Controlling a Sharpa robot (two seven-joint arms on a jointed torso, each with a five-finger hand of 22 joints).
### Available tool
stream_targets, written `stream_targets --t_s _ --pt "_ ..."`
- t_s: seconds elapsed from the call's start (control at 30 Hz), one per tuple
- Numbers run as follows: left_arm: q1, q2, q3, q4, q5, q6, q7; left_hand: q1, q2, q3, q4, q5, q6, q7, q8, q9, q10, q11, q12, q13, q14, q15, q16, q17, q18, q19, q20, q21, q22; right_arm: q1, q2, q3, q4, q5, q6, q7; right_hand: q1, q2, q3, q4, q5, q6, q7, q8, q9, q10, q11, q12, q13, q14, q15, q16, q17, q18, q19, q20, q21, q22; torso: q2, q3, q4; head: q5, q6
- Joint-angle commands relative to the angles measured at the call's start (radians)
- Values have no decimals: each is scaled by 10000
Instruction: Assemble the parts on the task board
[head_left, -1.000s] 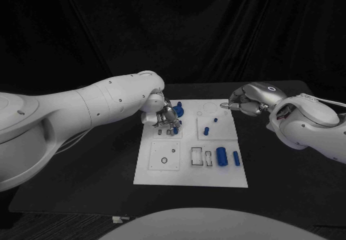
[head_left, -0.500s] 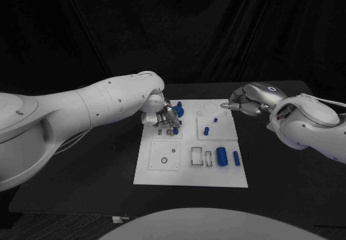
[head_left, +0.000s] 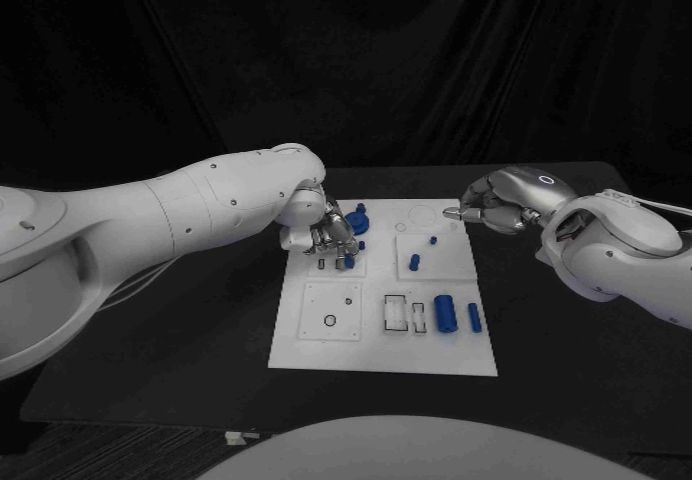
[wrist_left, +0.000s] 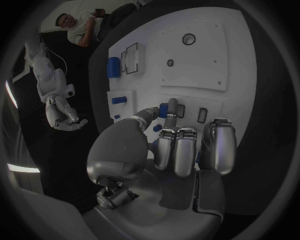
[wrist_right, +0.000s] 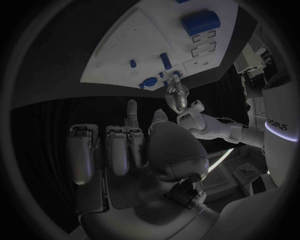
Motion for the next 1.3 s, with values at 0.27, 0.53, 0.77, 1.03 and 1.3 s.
stream_targets --t_s 0.27,0.53,0.77,1.03,1.3 --pt "19 -422 9 454 69 -369 -302 -40 -44 516 -407 60 -66 -53 61 73 1041 -72 35 2634 904 -84 -57 2376 36 1 -59 -69 721 -64 -31 7 -13 -67 -55 -190 135 7 -43 -12 44 48 -14 45 11 1058 42 25 2634 1031 72 26 2633 -7 754 77 -77 2436 -53 11 3 -33 -2" --pt "27 -699 9 649 69 -268 -319 -85 -50 530 -386 59 -81 -53 76 102 1041 -70 35 2634 909 -82 -52 2384 38 -6 -58 -80 714 -84 -43 7 -28 -67 -41 -209 157 4 -43 -17 47 44 -14 45 12 1058 42 25 2634 1031 72 26 2633 -8 756 77 -74 2437 -50 19 -2 -41 -2" --pt "29 -776 8 680 69 -244 -324 -164 -55 577 -350 0 -192 -38 70 157 1015 -57 14 2601 891 -72 -78 2350 44 -25 -52 -107 698 -112 -20 7 -44 -67 -28 -203 178 -1 -43 -22 50 38 -13 44 13 1058 43 25 2634 1031 72 26 2633 -4 746 76 -90 2430 8 -3 -4 11 -2" --pt "27 -801 8 679 -360 -210 -282 -191 -51 600 -338 -39 -235 -28 71 184 1022 -50 20 2611 891 -66 -79 2350 41 -18 -49 -104 710 -125 -16 7 -45 -67 -14 -204 178 -1 -43 -22 50 38 -13 44 13 1058 43 25 2634 1031 72 26 2633 -4 746 76 -90 2430 10 -2 5 24 -2" --pt "25 -801 8 660 -992 -338 -56 -284 -48 617 -283 -183 -255 -28 105 252 1023 -46 21 2612 885 -60 -88 2340 39 -10 -41 -107 724 -129 -12 7 -52 -67 -1 -204 178 -1 -43 -22 50 38 -13 44 13 1058 43 25 2634 1031 72 26 2633 -4 746 76 -90 2430 2 -4 -5 43 -2"
